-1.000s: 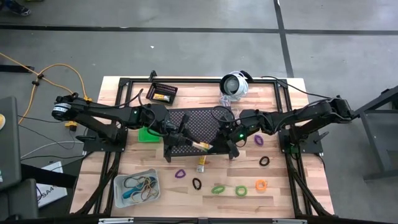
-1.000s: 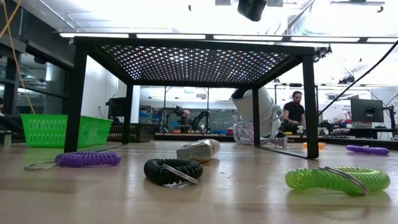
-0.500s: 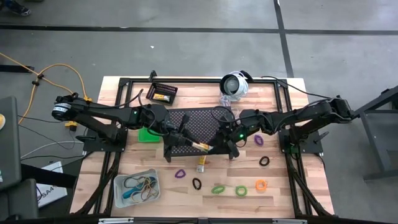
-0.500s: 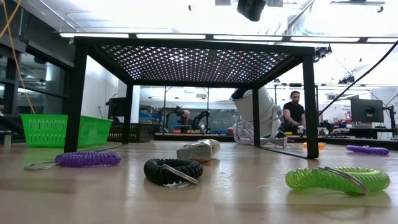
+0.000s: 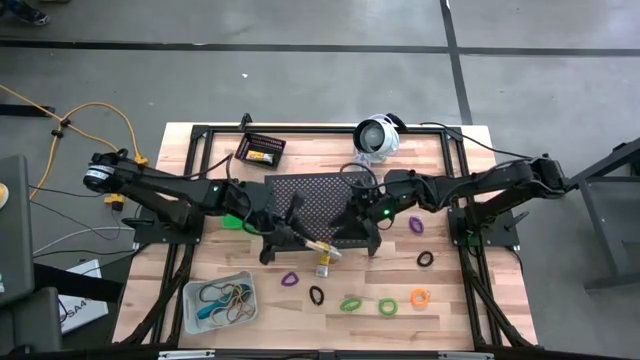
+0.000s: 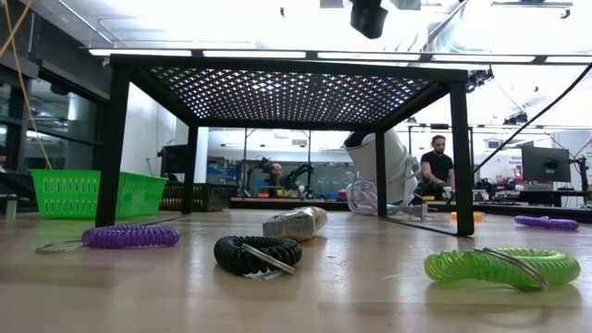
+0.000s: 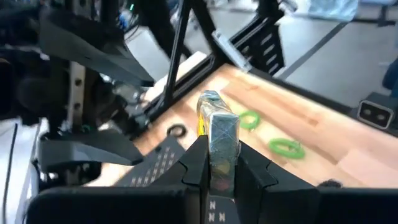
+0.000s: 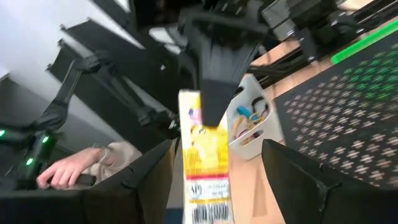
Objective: Pick & Place Office Desk Supplies
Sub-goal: Put the right crayon box into the black bin
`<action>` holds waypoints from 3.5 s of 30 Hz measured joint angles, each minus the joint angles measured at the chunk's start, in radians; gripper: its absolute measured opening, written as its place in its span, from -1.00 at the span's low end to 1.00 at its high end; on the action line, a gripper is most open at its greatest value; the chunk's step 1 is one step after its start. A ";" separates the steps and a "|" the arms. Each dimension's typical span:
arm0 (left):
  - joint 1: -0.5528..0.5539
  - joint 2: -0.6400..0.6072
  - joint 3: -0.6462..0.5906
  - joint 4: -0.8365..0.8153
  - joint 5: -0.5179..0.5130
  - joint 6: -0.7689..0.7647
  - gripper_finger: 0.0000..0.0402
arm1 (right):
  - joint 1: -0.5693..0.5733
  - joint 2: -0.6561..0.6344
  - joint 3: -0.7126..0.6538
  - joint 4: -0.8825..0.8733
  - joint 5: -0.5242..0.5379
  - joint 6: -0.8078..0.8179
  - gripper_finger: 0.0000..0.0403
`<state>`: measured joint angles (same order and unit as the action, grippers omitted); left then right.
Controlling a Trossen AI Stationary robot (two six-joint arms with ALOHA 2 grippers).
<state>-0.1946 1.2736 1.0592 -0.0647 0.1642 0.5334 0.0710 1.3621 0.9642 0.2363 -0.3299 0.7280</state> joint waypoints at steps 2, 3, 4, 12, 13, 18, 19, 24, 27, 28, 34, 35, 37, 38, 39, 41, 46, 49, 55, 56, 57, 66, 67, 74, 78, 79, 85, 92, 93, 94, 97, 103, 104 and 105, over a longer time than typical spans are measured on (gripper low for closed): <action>-0.018 0.000 0.000 -0.010 -0.057 -0.020 -0.79 | -0.006 0.000 0.000 0.000 0.028 0.000 0.15; -0.028 0.000 0.000 -0.015 -0.097 -0.034 -0.79 | -0.009 0.000 0.000 0.000 0.045 0.000 0.15; -0.038 -0.005 0.000 -0.023 -0.127 -0.051 -0.79 | -0.014 0.000 0.000 0.000 0.060 0.000 0.15; -0.132 -0.053 -0.001 -0.125 -0.343 -0.225 -0.79 | -0.021 0.000 0.000 -0.001 0.156 0.000 0.15; -0.144 -0.057 -0.001 -0.143 -0.367 -0.245 -0.79 | -0.021 0.000 0.000 -0.001 0.167 0.000 0.15; -0.195 -0.074 -0.001 -0.215 -0.473 -0.308 -0.79 | -0.021 0.000 0.000 -0.001 0.185 0.000 0.15; -0.204 -0.077 -0.001 -0.224 -0.488 -0.314 -0.79 | -0.021 0.000 0.000 -0.001 0.185 0.000 0.15; -0.237 -0.097 -0.001 -0.230 -0.532 -0.318 -0.79 | -0.021 0.000 0.000 0.000 0.185 0.000 0.15; -0.253 -0.114 -0.001 -0.229 -0.574 -0.335 -0.79 | -0.021 0.000 0.000 -0.001 0.186 0.000 0.15; -0.259 -0.119 -0.001 -0.230 -0.590 -0.343 -0.79 | -0.021 0.000 0.000 0.000 0.186 0.000 0.15; -0.265 -0.169 0.000 -0.361 -0.686 -0.351 -0.79 | -0.021 0.000 0.000 -0.001 0.186 0.000 0.15; -0.259 -0.179 0.000 -0.388 -0.700 -0.351 -0.79 | -0.021 0.000 0.000 0.000 0.186 0.000 0.15; -0.239 -0.205 0.000 -0.439 -0.737 -0.351 -0.79 | -0.020 0.000 0.000 -0.001 0.186 0.000 0.15; -0.225 -0.220 0.000 -0.471 -0.754 -0.351 -0.79 | -0.020 0.000 0.000 -0.001 0.185 0.000 0.15; -0.208 -0.234 0.000 -0.503 -0.770 -0.352 -0.79 | -0.020 0.000 0.000 0.000 0.186 0.000 0.15; -0.164 -0.260 0.000 -0.561 -0.801 -0.367 -0.79 | -0.021 0.000 0.000 -0.001 0.186 0.001 0.15; -0.013 -0.309 0.000 -0.699 -0.841 -0.483 -0.79 | -0.020 0.000 0.000 0.000 0.186 0.001 0.15; 0.091 -0.312 0.000 -0.738 -0.850 -0.559 -0.79 | -0.021 0.000 0.000 0.000 0.186 0.001 0.15; 0.300 -0.298 0.000 -0.741 -0.850 -0.616 -0.79 | -0.021 0.000 0.000 -0.001 0.186 0.001 0.15; 0.333 -0.293 0.000 -0.743 -0.849 -0.620 -0.79 | -0.021 0.000 0.000 -0.001 0.186 0.001 0.15; 0.365 -0.285 0.000 -0.745 -0.849 -0.629 -0.79 | -0.020 0.000 0.000 -0.001 0.186 0.001 0.15; 0.605 -0.136 0.000 -0.745 -0.847 -0.692 -0.79 | -0.021 0.000 0.000 -0.001 0.186 0.001 0.15; 0.625 -0.112 0.000 -0.744 -0.846 -0.692 -0.79 | -0.021 0.000 0.000 0.000 0.186 0.001 0.15; 0.759 0.034 0.000 -0.743 -0.704 -0.684 -0.79 | -0.021 0.000 0.000 0.000 0.186 0.001 0.15; 0.827 0.087 0.000 -0.743 -0.563 -0.672 -0.79 | -0.021 0.000 0.000 0.000 0.186 0.001 0.15; 0.844 0.094 0.000 -0.740 -0.527 -0.663 -0.79 | -0.021 0.000 0.000 -0.001 0.186 0.001 0.15; 0.944 0.100 -0.001 -0.697 -0.324 -0.628 -0.79 | -0.021 0.000 0.000 -0.001 0.186 0.001 0.15; 1.032 0.100 -0.012 -0.675 -0.220 -0.636 -0.79 | -0.020 0.000 0.000 0.000 0.186 0.001 0.15; 1.045 0.100 -0.017 -0.668 -0.198 -0.636 -0.79 | -0.021 0.000 0.000 -0.001 0.186 0.001 0.15; 1.058 0.100 -0.024 -0.653 -0.172 -0.636 -0.79 | -0.021 0.000 0.000 -0.001 0.186 0.001 0.15; 1.100 0.100 -0.056 -0.588 -0.072 -0.640 -0.79 | -0.021 0.000 0.000 -0.001 0.186 0.001 0.15; 1.187 0.100 -0.100 -0.543 0.084 -0.651 -0.79 | -0.021 0.000 0.000 0.000 0.186 0.001 0.15; 1.199 0.100 -0.107 -0.534 0.106 -0.656 -0.79 | -0.021 0.000 0.000 -0.001 0.186 0.001 0.15; 1.210 0.100 -0.115 -0.520 0.133 -0.662 -0.79 | -0.020 0.000 0.000 0.000 0.186 0.001 0.15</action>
<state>1.0153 1.3731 0.9443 -0.5842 0.2974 -0.1287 0.0505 1.3621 0.9642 0.2359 -0.1440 0.7288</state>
